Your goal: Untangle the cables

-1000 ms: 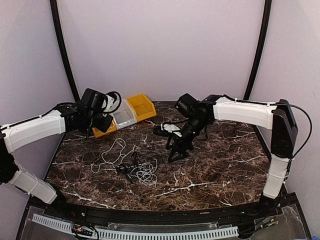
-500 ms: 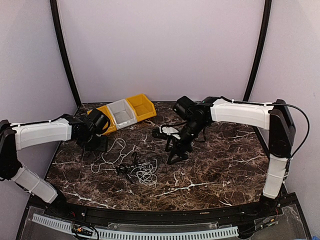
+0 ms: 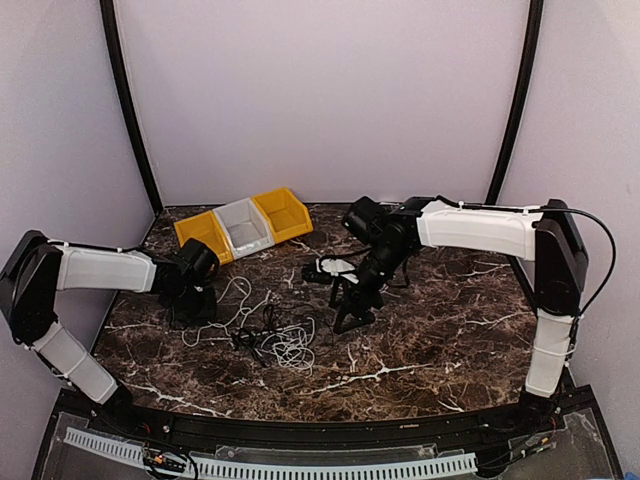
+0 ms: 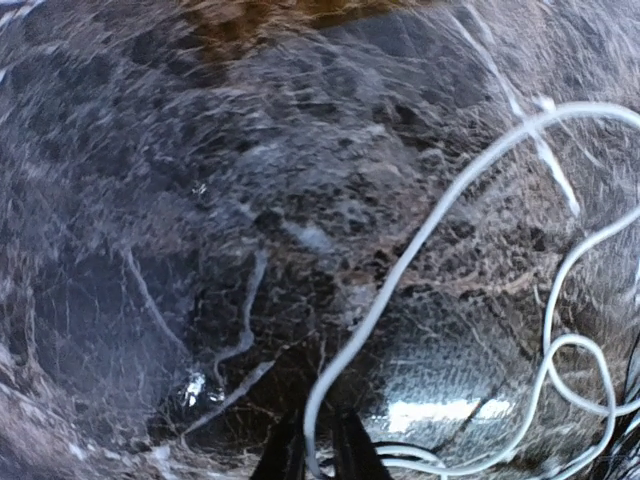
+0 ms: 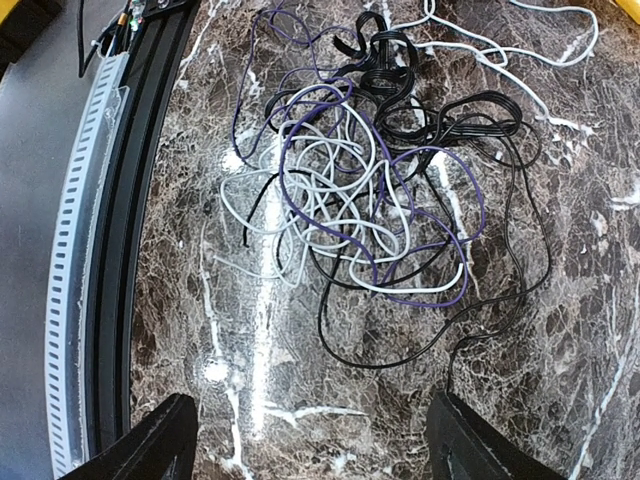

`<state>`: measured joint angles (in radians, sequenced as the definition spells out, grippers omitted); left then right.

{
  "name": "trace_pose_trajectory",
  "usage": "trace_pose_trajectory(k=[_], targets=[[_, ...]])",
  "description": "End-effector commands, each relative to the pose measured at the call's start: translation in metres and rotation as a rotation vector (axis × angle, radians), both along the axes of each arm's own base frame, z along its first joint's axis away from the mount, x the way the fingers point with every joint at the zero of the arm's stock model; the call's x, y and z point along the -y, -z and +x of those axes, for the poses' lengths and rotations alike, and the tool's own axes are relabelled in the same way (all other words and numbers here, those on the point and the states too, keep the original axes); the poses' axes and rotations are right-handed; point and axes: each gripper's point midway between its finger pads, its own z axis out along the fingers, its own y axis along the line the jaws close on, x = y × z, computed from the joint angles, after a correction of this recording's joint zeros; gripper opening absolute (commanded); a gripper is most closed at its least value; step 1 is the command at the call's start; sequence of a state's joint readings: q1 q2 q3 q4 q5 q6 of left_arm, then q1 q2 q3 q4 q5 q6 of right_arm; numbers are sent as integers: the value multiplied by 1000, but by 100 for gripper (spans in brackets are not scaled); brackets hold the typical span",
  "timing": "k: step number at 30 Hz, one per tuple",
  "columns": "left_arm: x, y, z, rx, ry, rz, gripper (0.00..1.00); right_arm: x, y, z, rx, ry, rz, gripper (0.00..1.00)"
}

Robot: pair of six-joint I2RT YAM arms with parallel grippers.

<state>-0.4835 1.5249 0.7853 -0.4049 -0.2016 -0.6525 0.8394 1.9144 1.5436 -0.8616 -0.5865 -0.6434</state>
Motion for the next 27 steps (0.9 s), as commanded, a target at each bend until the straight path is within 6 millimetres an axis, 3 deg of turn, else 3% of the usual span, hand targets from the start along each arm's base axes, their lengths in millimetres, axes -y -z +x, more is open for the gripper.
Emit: trace_pose_trajectory(k=[1,2,5,11,15,17,18,20,21,22,23,24,25,26,27], targets=[[6,-10,13,63,1,-54,2,-1,7,-4,-7,-14,-10,81],[7,-19,18,86,14,-55,0,-1,7,-4,-8,-14,-10,81],[7,-73,34,204,41,-43,0,-1,7,-5,-8,-16,-10,81],[-5,-223,48,548,73,-38,0,-3,12,-5,-12,-21,-21,81],[-20,-300,47,698,71,18,0,-4,17,-7,-10,-26,-33,80],[-23,-330,49,755,74,39,0,-5,18,-9,-9,-31,-39,80],[-23,-336,52,762,73,54,0,-5,19,-9,-8,-32,-42,80],[-23,-373,57,827,74,58,0,-6,19,-10,-6,-35,-45,80],[-20,-376,63,826,85,71,0,-6,19,-11,-6,-35,-47,80],[-20,-396,64,862,86,66,0,-6,19,-10,-5,-33,-48,80],[-17,-398,70,857,92,74,0,-6,18,-10,0,-32,-50,80],[-17,-419,70,900,90,68,0,-5,18,-9,9,-27,-55,80],[-14,-419,78,894,94,80,0,-4,17,-6,21,-21,-59,80],[-15,-441,77,938,92,78,0,-2,13,-3,42,-11,-61,80],[-13,-443,85,940,90,92,0,0,8,-1,57,-2,-60,80]])
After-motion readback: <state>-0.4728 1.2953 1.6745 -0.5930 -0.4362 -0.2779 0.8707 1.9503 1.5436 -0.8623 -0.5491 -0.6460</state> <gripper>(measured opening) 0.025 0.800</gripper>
